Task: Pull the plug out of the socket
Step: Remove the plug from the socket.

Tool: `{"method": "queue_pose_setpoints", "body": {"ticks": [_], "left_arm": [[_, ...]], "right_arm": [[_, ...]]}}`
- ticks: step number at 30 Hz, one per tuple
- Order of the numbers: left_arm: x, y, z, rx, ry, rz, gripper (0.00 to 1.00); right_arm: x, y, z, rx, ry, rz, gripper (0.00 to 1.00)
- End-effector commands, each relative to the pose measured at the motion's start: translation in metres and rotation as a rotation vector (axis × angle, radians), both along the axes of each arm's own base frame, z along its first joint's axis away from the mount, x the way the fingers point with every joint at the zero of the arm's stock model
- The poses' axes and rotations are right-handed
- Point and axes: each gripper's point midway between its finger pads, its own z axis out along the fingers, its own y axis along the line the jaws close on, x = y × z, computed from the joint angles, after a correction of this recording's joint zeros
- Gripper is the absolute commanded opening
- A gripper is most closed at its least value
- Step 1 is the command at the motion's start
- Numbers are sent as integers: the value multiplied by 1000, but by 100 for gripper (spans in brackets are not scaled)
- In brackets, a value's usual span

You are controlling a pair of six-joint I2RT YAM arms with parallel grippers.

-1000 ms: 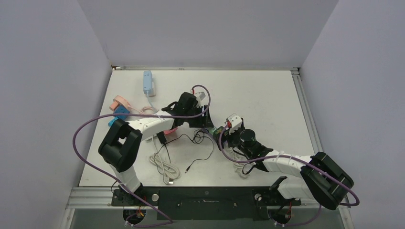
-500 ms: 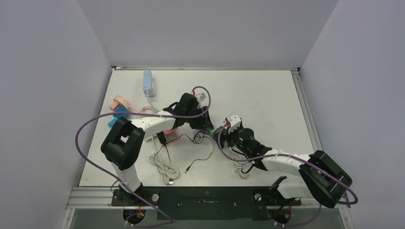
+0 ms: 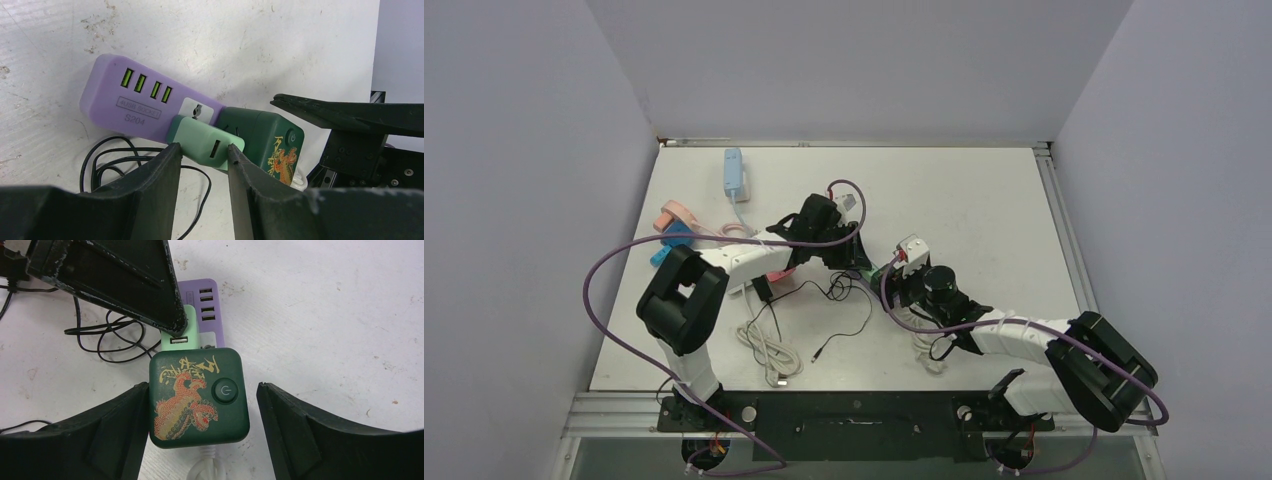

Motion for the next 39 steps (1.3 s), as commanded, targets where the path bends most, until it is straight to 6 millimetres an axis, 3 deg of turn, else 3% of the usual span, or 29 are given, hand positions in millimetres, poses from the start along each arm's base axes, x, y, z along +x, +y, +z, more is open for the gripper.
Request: {"method": "queue_pose_setpoints", "body": {"ticks": [1,10,19,39], "left_arm": [[6,-2,-6,19,-3,3,34],[4,-4,-9,31,0,-6,33],[2,-5,-16,49,6,-11,33],[-4,-9,-34,98,28,-37,31]], "right_arm": [[13,5,17,39,-33,-10,74],[14,5,16,52,-18,-9,48],[16,-1,19,94,-7,-18,38],[1,16,21,-65,-125,-22,23]]}}
